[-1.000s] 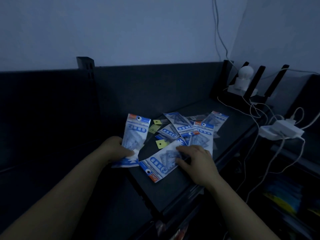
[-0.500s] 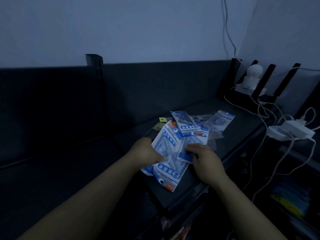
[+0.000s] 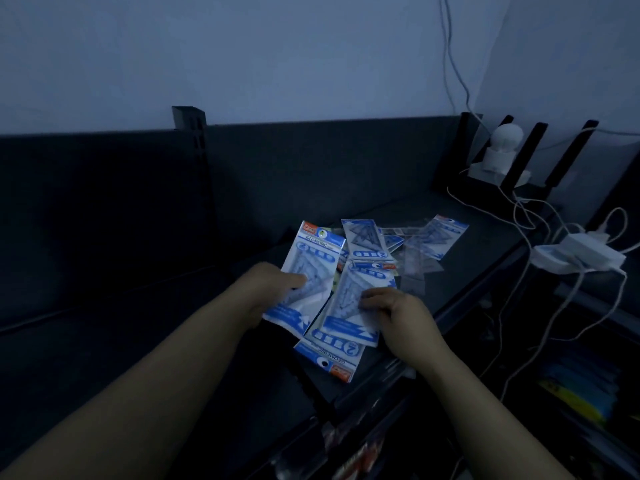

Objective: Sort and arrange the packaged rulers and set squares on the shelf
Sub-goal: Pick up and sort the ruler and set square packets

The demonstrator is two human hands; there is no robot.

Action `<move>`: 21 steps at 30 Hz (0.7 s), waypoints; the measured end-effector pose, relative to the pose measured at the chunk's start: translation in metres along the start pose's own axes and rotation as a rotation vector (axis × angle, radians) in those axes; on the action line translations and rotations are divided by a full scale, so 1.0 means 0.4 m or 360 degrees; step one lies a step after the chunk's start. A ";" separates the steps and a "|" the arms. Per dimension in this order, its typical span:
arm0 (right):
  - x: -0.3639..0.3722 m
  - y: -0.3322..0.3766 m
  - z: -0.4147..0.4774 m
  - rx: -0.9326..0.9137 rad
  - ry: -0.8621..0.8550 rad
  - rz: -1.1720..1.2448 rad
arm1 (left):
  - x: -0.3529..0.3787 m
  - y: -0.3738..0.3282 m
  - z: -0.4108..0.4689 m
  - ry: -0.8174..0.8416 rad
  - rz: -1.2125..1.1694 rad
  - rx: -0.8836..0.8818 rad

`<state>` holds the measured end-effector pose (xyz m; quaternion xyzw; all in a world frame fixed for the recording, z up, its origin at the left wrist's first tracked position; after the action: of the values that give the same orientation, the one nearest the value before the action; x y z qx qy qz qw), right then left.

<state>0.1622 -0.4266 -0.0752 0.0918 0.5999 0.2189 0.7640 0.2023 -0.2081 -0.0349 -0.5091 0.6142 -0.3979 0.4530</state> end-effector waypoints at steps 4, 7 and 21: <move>-0.004 0.012 -0.002 0.0028 -0.0050 0.0041 | 0.015 -0.001 -0.021 0.0084 0.0050 -0.0027; -0.007 0.011 -0.009 0.0052 -0.0111 -0.0121 | 0.018 -0.004 -0.029 0.0094 0.0004 -0.0015; -0.024 0.013 0.084 0.0265 -0.0245 -0.0072 | -0.017 0.026 -0.018 -0.0096 0.0014 0.0085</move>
<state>0.1912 -0.4221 -0.0561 0.1579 0.5575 0.1433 0.8023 0.1931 -0.1994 -0.0417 -0.5058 0.5916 -0.3966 0.4867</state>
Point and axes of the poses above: each hand's wrist, its own z-axis towards the middle knuckle, its own x-axis out of the palm, y = z × x, the point moved 1 cm from there along z, towards the middle knuckle, and after that the axes turned 10 degrees about -z, right-handed, at the moved point
